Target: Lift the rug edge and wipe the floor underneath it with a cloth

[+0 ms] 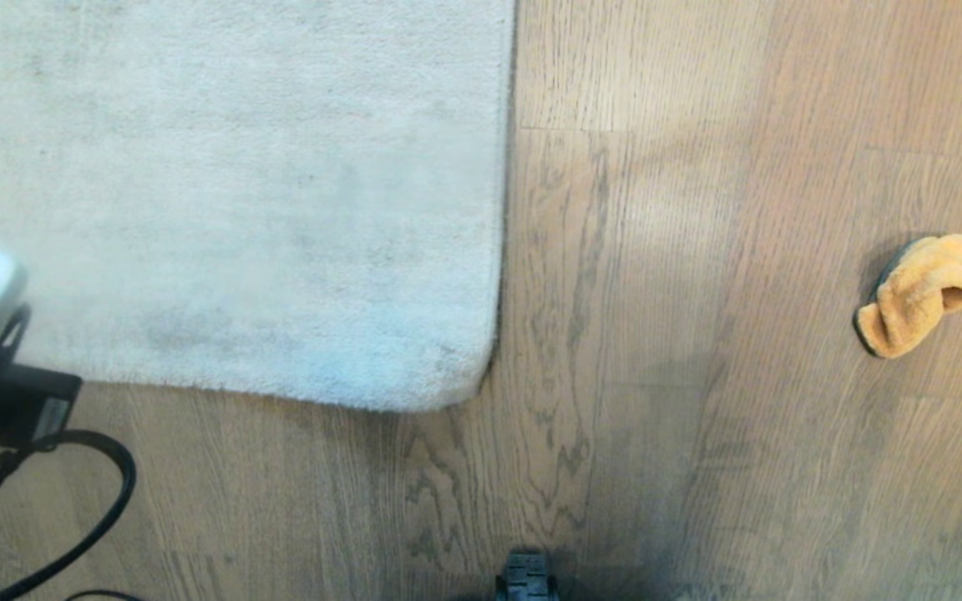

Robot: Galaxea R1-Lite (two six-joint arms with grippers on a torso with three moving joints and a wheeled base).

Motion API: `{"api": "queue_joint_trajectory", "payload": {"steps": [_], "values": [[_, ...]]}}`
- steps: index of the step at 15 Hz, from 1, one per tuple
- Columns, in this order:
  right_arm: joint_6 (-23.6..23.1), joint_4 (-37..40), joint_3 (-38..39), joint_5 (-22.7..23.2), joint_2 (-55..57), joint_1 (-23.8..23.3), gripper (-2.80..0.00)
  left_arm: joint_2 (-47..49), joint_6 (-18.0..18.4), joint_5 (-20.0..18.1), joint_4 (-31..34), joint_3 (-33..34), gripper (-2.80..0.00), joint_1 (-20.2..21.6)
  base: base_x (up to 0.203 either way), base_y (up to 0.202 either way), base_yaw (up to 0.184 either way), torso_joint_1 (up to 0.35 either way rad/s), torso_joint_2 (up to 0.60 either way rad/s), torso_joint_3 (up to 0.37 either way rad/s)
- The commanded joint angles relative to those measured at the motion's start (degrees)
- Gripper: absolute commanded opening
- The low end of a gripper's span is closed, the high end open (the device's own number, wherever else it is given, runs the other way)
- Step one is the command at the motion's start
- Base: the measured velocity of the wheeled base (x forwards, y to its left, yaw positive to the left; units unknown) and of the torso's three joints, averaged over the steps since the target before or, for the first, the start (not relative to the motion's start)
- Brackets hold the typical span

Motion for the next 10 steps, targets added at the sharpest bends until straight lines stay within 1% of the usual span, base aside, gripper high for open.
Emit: {"api": "queue_joint_trajectory", "payload": {"steps": [1,3,5,8,10], "values": [[-0.02,-0.01,0.0,0.04,0.09,-0.02,-2.8,-0.18,-0.43,0.16,-0.28,0.34,-2.8,-1.52,0.0,0.0,0.0,0.0,0.0,0.0],[-0.02,-0.01,0.0,0.04,0.09,-0.02,-2.8,-0.1,-0.85,-1.1,-0.28,0.32,-2.8,-2.88,0.0,0.0,0.0,0.0,0.0,0.0],[-0.02,-0.01,0.0,0.04,0.09,-0.02,-2.8,0.7,-4.03,-2.14,-0.28,0.36,-2.8,-3.93,0.0,0.0,0.0,0.0,0.0,0.0],[-0.02,-0.01,0.0,0.04,0.09,-0.02,-2.8,2.64,-9.82,-6.93,-0.21,1.11,-2.8,-4.42,0.0,0.0,0.0,0.0,0.0,0.0],[-0.02,-0.01,0.0,0.04,0.09,-0.02,-2.8,5.45,-12.48,-10.92,-0.28,0.73,-2.8,-4.42,0.0,0.0,0.0,0.0,0.0,0.0]]}}
